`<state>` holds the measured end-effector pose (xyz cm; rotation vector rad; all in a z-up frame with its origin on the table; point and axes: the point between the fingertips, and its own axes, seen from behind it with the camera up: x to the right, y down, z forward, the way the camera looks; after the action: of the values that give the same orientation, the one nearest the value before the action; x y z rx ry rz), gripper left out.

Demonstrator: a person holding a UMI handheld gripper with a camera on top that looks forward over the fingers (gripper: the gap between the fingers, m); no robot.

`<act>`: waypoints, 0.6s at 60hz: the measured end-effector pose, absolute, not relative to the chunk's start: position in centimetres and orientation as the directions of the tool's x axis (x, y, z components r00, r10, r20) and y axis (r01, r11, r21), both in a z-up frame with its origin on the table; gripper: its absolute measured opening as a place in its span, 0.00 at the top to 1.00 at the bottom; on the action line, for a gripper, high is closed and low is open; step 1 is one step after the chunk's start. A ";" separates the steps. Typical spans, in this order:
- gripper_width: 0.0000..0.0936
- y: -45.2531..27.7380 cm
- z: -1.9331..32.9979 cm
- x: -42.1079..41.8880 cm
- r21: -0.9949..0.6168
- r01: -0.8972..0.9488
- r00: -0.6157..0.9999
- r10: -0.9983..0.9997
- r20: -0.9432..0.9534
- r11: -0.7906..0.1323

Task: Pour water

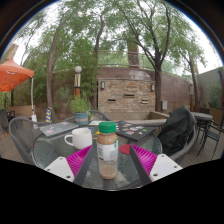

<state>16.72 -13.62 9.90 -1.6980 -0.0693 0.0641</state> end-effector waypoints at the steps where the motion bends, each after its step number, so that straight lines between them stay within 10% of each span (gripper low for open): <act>1: 0.13 -13.1 9.8 16.5 -0.992 0.006 0.997 0.082 -0.004 -0.127; 12: 0.17 -8.9 9.4 14.7 -0.994 -0.030 0.998 0.055 -0.036 -0.108; 16: 0.52 -8.3 8.8 14.8 -0.994 -0.032 0.999 0.028 -0.036 -0.108; 36: 0.64 -7.1 8.3 15.0 -0.991 -0.045 0.999 -0.034 -0.042 -0.122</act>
<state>15.05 -7.09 8.34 -1.6939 0.0596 0.0100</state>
